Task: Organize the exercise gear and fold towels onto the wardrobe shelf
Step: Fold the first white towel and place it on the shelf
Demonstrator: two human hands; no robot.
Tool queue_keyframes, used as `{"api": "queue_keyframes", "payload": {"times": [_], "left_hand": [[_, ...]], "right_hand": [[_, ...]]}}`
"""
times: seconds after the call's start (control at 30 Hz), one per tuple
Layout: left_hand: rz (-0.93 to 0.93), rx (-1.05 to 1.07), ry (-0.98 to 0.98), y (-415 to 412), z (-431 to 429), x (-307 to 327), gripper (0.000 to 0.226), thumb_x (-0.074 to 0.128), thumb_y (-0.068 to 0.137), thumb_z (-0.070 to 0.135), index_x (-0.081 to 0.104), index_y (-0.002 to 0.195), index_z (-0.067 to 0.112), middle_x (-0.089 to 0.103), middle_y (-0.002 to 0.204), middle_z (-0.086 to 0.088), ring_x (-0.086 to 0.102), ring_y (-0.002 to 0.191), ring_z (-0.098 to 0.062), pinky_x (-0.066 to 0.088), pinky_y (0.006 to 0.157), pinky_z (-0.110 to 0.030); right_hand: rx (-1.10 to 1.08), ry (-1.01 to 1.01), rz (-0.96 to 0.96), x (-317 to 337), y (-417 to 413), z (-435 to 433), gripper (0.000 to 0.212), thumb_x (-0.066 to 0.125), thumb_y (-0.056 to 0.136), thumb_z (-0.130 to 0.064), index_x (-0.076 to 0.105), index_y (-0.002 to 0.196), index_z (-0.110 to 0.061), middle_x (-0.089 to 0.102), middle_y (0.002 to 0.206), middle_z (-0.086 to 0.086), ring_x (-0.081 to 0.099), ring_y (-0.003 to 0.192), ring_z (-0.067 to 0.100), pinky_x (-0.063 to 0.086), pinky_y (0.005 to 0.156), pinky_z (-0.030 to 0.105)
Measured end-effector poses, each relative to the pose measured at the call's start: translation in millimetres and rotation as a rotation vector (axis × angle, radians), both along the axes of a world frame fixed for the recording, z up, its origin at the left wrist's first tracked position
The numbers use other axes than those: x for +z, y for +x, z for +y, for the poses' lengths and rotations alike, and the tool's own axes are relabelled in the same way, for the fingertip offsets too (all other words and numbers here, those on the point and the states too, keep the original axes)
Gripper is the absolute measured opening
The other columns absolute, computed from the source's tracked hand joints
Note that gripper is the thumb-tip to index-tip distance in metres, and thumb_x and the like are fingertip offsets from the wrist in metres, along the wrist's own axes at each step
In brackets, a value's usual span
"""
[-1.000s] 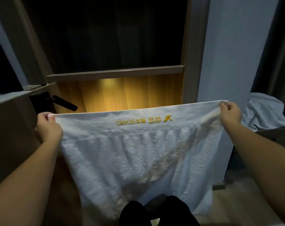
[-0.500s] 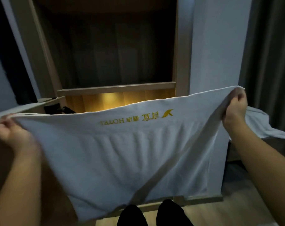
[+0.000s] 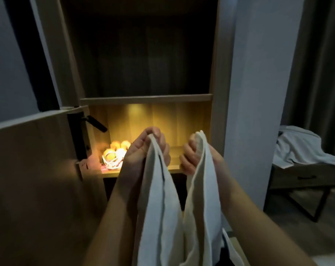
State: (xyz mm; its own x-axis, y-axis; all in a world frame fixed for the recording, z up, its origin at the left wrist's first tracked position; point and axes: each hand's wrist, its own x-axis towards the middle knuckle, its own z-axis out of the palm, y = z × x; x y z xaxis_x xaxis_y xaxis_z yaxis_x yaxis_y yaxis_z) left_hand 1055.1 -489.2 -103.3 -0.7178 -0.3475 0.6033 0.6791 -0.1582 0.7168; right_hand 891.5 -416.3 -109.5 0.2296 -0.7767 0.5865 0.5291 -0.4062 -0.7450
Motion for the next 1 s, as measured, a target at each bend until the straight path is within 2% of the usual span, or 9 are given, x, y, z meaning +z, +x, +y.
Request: {"api": "queue_keyframes", "payload": {"times": [0.1, 0.17, 0.27, 0.43, 0.57, 0.7, 0.8, 0.9, 1.0], "left_hand": [[-0.055, 0.208, -0.159, -8, 3, -20, 0.015, 0.044, 0.098, 0.022, 0.055, 0.099, 0.011, 0.057, 0.078, -0.004, 0.057, 0.065, -0.016, 0.051, 0.062, -0.025], [-0.122, 0.341, -0.231, -13, 2, -36, 0.017, 0.046, 0.098, 0.026, 0.056, 0.103, 0.012, 0.058, 0.084, -0.006, 0.06, 0.071, -0.019, 0.053, 0.066, -0.028], [-0.22, 0.457, -0.32, -17, -1, -55, 0.013, 0.051, 0.096, 0.026, 0.059, 0.102, 0.017, 0.061, 0.089, -0.004, 0.062, 0.079, -0.019, 0.054, 0.071, -0.029], [-0.266, 0.593, -0.287, -24, -5, -87, 0.011, 0.059, 0.091, 0.021, 0.064, 0.097, 0.029, 0.065, 0.092, 0.001, 0.064, 0.086, -0.02, 0.053, 0.075, -0.03], [-0.252, 0.599, -0.194, -36, -8, -102, 0.019, 0.057, 0.09, 0.017, 0.066, 0.097, 0.032, 0.068, 0.097, 0.001, 0.066, 0.093, -0.018, 0.054, 0.08, -0.025], [-0.289, 0.472, -0.103, -50, -14, -113, 0.011, 0.061, 0.093, 0.025, 0.067, 0.099, 0.032, 0.065, 0.127, 0.003, 0.054, 0.128, -0.019, 0.047, 0.1, -0.028], [-0.339, 0.462, -0.157, -57, -23, -121, 0.016, 0.058, 0.092, 0.024, 0.067, 0.099, 0.035, 0.059, 0.136, 0.01, 0.043, 0.137, -0.013, 0.042, 0.108, -0.03], [-0.394, 0.499, -0.208, -61, -34, -128, 0.019, 0.058, 0.093, 0.024, 0.07, 0.101, 0.037, 0.049, 0.144, 0.016, 0.041, 0.137, -0.01, 0.043, 0.105, -0.023], [-0.484, 0.48, -0.194, -62, -44, -134, 0.018, 0.06, 0.092, 0.034, 0.072, 0.105, 0.037, 0.046, 0.145, 0.02, 0.043, 0.135, -0.008, 0.042, 0.1, -0.016]], "right_hand": [[-0.326, 0.122, 0.119, -31, 11, 7, 0.028, 0.055, 0.097, -0.038, 0.063, 0.084, -0.015, 0.063, 0.07, 0.003, 0.061, 0.058, 0.016, 0.054, 0.058, 0.026], [-0.528, 0.151, 0.184, -52, 8, 14, 0.027, 0.053, 0.097, -0.044, 0.064, 0.093, -0.02, 0.063, 0.079, 0.001, 0.061, 0.066, 0.014, 0.053, 0.065, 0.026], [-0.643, 0.168, 0.287, -65, 7, 15, 0.027, 0.058, 0.093, -0.05, 0.065, 0.098, -0.024, 0.063, 0.088, -0.002, 0.062, 0.078, 0.012, 0.052, 0.071, 0.026], [-0.661, 0.274, 0.268, -94, 6, 6, 0.032, 0.068, 0.08, -0.059, 0.066, 0.092, -0.03, 0.063, 0.085, -0.006, 0.062, 0.075, 0.008, 0.051, 0.067, 0.022], [-0.658, 0.396, 0.188, -110, 7, -5, 0.038, 0.071, 0.078, -0.058, 0.067, 0.098, -0.027, 0.066, 0.092, -0.001, 0.066, 0.082, 0.015, 0.054, 0.072, 0.028], [-0.623, 0.464, 0.137, -120, 1, -17, 0.031, 0.07, 0.085, -0.043, 0.067, 0.108, -0.024, 0.066, 0.102, 0.008, 0.064, 0.094, 0.027, 0.054, 0.082, 0.041], [-0.565, 0.524, 0.087, -130, -8, -23, 0.021, 0.066, 0.09, -0.032, 0.066, 0.107, -0.019, 0.065, 0.1, 0.012, 0.063, 0.092, 0.028, 0.054, 0.081, 0.04], [-0.519, 0.563, 0.059, -141, -17, -28, 0.026, 0.065, 0.092, -0.026, 0.062, 0.114, -0.012, 0.059, 0.109, 0.026, 0.061, 0.097, 0.034, 0.051, 0.088, 0.047], [-0.459, 0.604, 0.052, -151, -21, -36, 0.032, 0.067, 0.09, -0.031, 0.063, 0.118, -0.016, 0.064, 0.11, 0.019, 0.064, 0.099, 0.031, 0.054, 0.086, 0.044]]}}
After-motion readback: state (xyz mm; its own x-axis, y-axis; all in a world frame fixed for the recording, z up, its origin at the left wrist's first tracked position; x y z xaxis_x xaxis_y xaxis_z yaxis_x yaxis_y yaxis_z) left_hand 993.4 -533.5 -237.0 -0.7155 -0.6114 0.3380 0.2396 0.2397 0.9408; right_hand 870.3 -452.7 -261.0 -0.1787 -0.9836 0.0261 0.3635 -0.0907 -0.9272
